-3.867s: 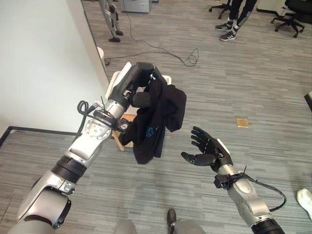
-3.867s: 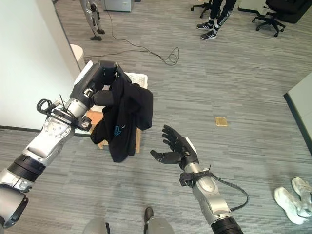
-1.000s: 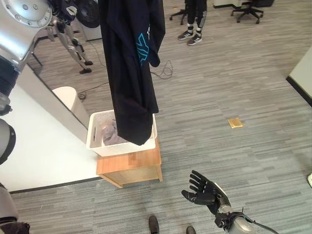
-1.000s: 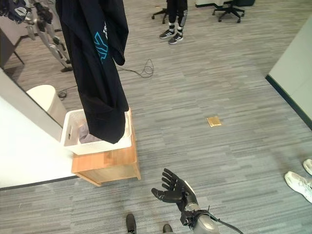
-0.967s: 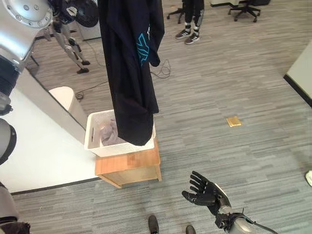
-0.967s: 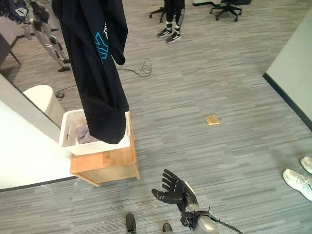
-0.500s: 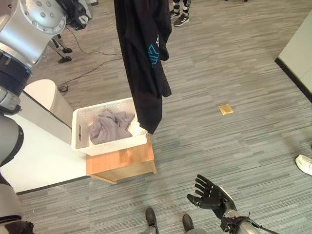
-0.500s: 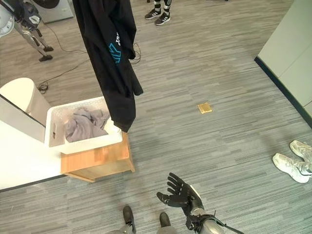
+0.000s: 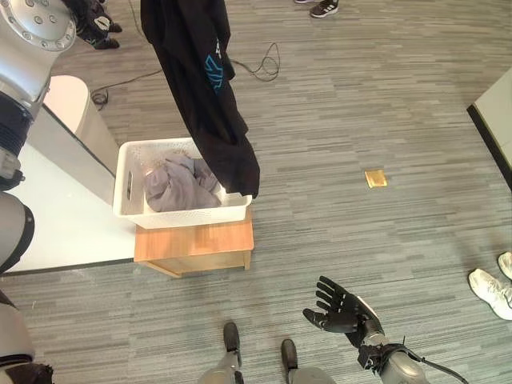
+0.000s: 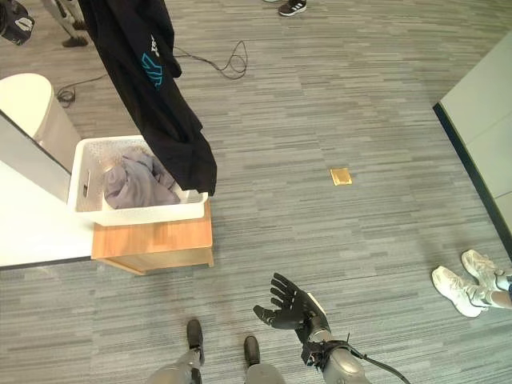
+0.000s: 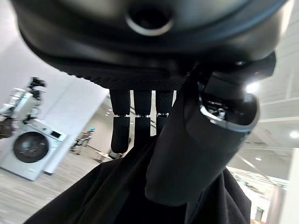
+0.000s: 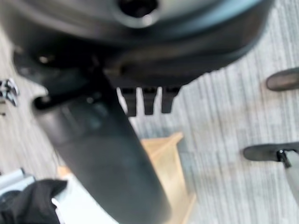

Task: Pick up bed clothes into laundry basket.

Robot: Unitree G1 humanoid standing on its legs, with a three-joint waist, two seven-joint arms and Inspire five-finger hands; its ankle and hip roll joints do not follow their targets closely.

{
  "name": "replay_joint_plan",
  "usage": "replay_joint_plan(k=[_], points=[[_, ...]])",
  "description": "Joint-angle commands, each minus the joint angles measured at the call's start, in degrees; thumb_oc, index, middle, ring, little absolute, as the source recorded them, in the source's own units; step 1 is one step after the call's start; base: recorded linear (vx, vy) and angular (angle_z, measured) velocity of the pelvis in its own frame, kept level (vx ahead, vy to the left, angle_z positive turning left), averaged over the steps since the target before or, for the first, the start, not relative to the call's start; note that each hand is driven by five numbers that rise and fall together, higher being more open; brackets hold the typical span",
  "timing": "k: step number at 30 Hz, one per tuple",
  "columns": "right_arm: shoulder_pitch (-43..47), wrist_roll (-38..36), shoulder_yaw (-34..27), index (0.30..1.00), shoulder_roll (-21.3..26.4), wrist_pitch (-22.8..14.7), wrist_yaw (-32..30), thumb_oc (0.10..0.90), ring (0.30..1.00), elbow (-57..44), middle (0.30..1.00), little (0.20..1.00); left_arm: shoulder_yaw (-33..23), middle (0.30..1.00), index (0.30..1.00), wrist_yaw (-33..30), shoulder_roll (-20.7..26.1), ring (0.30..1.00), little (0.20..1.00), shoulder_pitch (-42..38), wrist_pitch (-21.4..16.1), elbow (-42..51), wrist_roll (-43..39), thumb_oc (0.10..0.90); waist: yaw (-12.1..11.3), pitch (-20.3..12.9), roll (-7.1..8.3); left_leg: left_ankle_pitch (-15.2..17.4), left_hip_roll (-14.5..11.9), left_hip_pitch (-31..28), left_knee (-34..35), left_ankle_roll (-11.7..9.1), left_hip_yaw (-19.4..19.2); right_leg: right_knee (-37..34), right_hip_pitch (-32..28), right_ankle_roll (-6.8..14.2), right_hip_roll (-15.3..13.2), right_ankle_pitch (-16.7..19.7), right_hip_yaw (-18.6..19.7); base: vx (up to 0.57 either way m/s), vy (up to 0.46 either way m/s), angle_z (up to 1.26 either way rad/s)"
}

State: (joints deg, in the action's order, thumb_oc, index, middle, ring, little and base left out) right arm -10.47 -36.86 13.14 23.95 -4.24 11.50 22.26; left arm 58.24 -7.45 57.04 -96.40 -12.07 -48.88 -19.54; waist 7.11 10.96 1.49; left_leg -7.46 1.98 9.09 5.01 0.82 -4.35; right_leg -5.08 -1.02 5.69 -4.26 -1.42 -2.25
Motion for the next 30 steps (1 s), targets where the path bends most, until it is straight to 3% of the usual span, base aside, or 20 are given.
replay_joint_plan(k=[1,8,12,15,18,22,23,24,26,28,30], points=[[-0.2,-2.4,-2.8,0.900,3.1,-3.0,2.2,0.800,0.900,-2.4,0.900,0.900,-4.8,0.300,0.300,-7.0,-0.8,0.300,0.300,-12.3,-3.2,-6.5,0.4,0.400,-1.5,-4.7,-3.10,8.6,-1.8,-8.7,0.0,-4.0,-2.0,0.3,1.0,5.2,-0.9,0.6,-2.3,0.01,0.026,0.13],[-1.0,-1.8,-4.3,0.900,3.6,-3.0,2.4,0.800,0.900,-4.0,0.900,0.900,1.6,0.300,0.300,-7.9,1.8,0.300,0.300,-18.0,-1.5,-8.1,7.5,0.400,-2.0,-6.5,-3.38,9.0,-1.5,-9.4,0.0,-4.1,-2.1,0.1,-0.2,5.4,-1.3,0.5,-3.8,0.01,0.022,0.07],[-1.0,-1.4,-3.9,0.900,3.8,-2.7,2.7,0.800,0.900,-5.3,0.900,0.900,2.0,0.300,0.300,-7.7,0.9,0.300,0.300,-18.4,-0.8,-10.3,8.3,0.400,-1.8,-6.7,-3.48,9.0,-1.4,-9.6,0.0,-4.1,-2.3,0.2,-0.4,5.4,-1.4,0.5,-3.8,0.00,0.000,0.00],[-1.0,-1.1,-2.6,0.900,4.3,-2.6,3.4,0.800,0.900,-8.1,0.900,0.900,-1.2,0.300,0.300,-6.5,0.6,0.300,0.300,-13.7,-0.2,-12.2,9.5,0.400,-1.3,-6.5,-2.94,9.0,-1.7,-9.5,0.0,-4.1,-2.8,0.3,0.1,5.4,-1.2,0.7,-3.3,-0.02,-0.002,-0.06],[-0.7,-1.0,-2.1,0.900,5.2,-3.0,3.5,0.800,0.900,-9.4,0.900,0.900,-3.4,0.300,0.300,-6.6,-0.6,0.300,0.300,-11.2,0.2,-13.5,10.9,0.400,-0.5,-4.8,-1.71,8.7,-2.2,-7.8,0.0,-4.1,-3.3,0.5,2.4,5.2,-0.8,1.0,-2.4,-0.10,-0.019,-0.11],[0.6,-0.8,-1.8,0.900,6.7,-3.7,3.2,0.800,0.900,-8.3,0.900,0.900,-2.8,0.300,0.300,-6.6,-1.0,0.300,0.300,-12.3,0.8,-17.1,11.9,0.400,1.0,-2.3,1.12,7.6,-3.5,-4.1,0.0,-4.3,-4.4,0.4,6.7,5.1,0.5,2.4,-0.6,-0.14,-0.046,-0.08],[0.7,-0.8,-1.7,0.900,6.7,-3.7,3.2,0.800,0.900,-8.2,0.900,0.900,-2.7,0.300,0.300,-6.6,-1.0,0.300,0.300,-12.4,0.8,-17.2,11.8,0.400,0.9,-2.3,1.15,7.6,-3.5,-4.0,0.0,-4.3,-4.4,0.4,6.8,5.0,0.5,2.5,-0.6,-0.10,-0.046,-0.37],[1.4,-0.9,-1.8,0.900,6.9,-4.1,2.6,0.800,0.900,-7.7,0.900,0.900,-3.0,0.300,0.300,-6.3,-0.7,0.300,0.300,-12.2,1.1,-18.3,11.8,0.400,1.4,-1.1,2.62,7.0,-4.2,-2.3,0.0,-4.4,-4.7,0.4,8.7,4.9,1.0,3.1,0.0,-0.09,-0.053,-0.39],[1.4,-0.5,-1.6,0.900,6.4,-4.6,2.2,0.800,0.900,-7.4,0.900,0.900,-4.2,0.300,0.300,-6.1,-0.8,0.300,0.300,-11.2,1.2,-19.3,11.5,0.400,1.7,0.0,4.12,6.6,-4.7,-0.9,0.0,-4.6,-4.5,0.3,10.0,4.7,1.5,3.4,0.1,-0.09,-0.065,-0.22],[1.5,-0.2,-1.6,0.900,6.5,-4.8,2.1,0.800,0.900,-7.7,0.900,0.900,-4.3,0.300,0.300,-6.3,-0.9,0.300,0.300,-10.9,1.4,-19.6,11.9,0.400,2.0,0.6,4.78,6.2,-4.9,0.1,0.0,-4.6,-4.2,0.3,10.8,4.6,1.7,3.6,0.1,-0.06,-0.034,-0.10],[2.0,-0.2,-0.8,0.900,6.1,-5.3,1.9,0.800,0.900,-8.1,0.900,0.900,-4.2,0.300,0.300,-5.9,-0.7,0.300,0.300,-9.1,1.8,-21.0,14.1,0.400,2.3,2.2,6.41,5.5,-5.4,1.5,0.0,-4.8,-3.9,0.4,12.3,4.3,2.2,4.0,0.1,-0.07,-0.036,0.05]])
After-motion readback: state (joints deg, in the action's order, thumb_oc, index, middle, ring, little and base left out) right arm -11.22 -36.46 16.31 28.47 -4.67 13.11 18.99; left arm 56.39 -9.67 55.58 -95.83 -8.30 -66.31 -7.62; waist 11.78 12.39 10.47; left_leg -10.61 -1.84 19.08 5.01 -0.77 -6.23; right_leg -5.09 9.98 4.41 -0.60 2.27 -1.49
